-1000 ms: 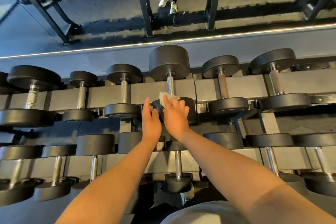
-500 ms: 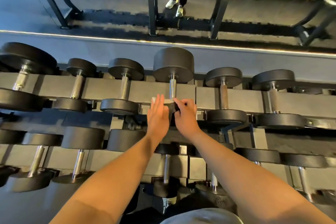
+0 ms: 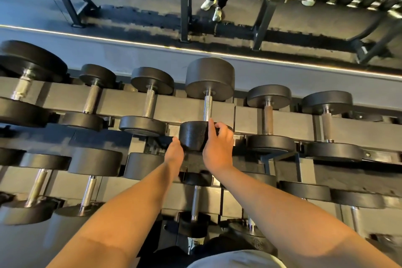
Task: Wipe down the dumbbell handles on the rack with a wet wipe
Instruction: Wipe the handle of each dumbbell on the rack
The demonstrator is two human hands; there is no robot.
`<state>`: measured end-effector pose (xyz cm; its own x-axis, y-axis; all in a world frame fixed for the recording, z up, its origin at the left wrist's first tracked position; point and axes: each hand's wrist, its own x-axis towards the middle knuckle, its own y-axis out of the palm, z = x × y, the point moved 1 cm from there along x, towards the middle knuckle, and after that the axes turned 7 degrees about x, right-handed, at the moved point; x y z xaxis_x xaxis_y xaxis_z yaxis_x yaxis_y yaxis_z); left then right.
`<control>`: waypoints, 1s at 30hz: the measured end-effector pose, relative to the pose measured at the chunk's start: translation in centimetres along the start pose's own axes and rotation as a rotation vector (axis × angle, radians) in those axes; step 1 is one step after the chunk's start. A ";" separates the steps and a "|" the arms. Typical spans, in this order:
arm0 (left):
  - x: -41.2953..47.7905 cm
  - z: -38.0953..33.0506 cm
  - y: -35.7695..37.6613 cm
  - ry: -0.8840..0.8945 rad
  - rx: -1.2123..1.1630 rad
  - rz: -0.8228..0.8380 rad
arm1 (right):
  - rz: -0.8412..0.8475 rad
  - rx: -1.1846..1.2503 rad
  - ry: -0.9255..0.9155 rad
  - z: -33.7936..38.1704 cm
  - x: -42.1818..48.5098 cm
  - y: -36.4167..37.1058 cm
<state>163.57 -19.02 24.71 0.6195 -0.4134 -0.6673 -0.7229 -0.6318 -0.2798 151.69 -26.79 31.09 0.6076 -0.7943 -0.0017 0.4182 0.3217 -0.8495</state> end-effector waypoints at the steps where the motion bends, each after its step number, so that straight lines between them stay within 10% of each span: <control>1: -0.1 0.1 0.3 0.018 0.005 -0.008 | -0.010 0.004 0.006 0.1 0.0 0.1; 10: -3.5 -1.4 1.9 0.529 0.130 -0.061 | -0.101 0.000 0.006 0.6 -0.8 0.9; 23: -6.9 2.4 0.1 0.049 -0.193 -0.036 | -0.089 0.158 -0.062 1.2 -5.8 1.9; 30: -10.7 4.9 -2.3 0.082 -0.340 0.255 | 0.132 0.643 0.344 2.8 -9.8 2.8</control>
<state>157.09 -9.93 29.17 0.4660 -0.6264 -0.6249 -0.7226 -0.6770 0.1397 148.78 -16.67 30.19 0.4779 -0.8110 -0.3374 0.7337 0.5797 -0.3544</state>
